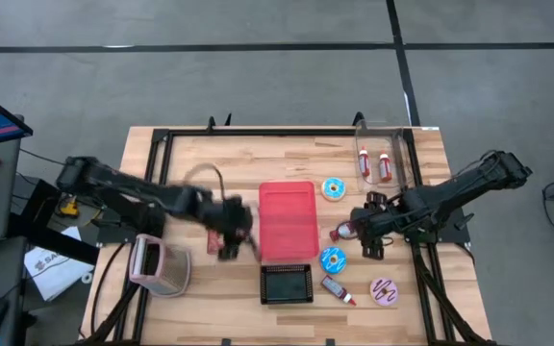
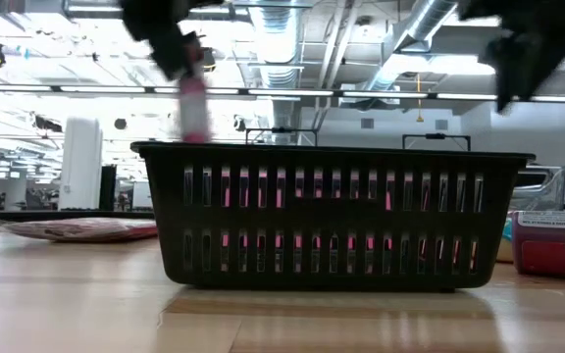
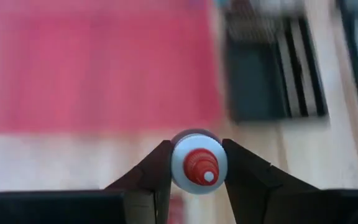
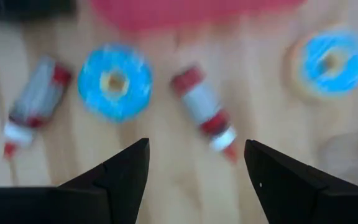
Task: Pick & Place Food Item
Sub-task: Put the bottom left red food coloring bottle into the transparent bin, then put the top red food coloring bottle into the transparent bin
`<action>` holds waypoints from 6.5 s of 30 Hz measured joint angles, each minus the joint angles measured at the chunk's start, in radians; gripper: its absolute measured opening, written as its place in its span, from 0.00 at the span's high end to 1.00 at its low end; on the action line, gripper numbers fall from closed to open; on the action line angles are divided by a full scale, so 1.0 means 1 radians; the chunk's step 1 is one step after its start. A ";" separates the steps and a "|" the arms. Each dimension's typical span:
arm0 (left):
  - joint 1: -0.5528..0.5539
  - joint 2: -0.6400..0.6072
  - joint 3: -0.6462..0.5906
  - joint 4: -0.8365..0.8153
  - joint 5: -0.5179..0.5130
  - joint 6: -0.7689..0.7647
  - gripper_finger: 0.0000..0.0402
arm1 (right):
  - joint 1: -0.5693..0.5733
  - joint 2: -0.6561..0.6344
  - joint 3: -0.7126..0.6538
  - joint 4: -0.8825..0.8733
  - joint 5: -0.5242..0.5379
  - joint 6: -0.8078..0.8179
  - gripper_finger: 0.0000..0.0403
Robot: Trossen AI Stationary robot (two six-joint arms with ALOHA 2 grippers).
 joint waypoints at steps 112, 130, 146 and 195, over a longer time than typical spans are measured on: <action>0.273 -0.238 -0.140 0.775 -0.010 -0.161 0.42 | -1.138 0.086 -0.260 0.252 0.029 0.152 0.68; 0.201 -0.238 -0.140 0.806 -0.036 -0.180 0.42 | -1.142 0.175 -0.259 0.347 -0.001 0.114 0.61; 0.201 -0.238 -0.140 0.806 -0.036 -0.176 0.42 | -1.126 -0.041 -0.259 0.232 -0.012 0.074 0.56; 0.199 -0.238 -0.140 0.648 -0.041 -0.120 0.42 | -0.022 0.106 -0.144 0.054 0.019 -0.354 0.46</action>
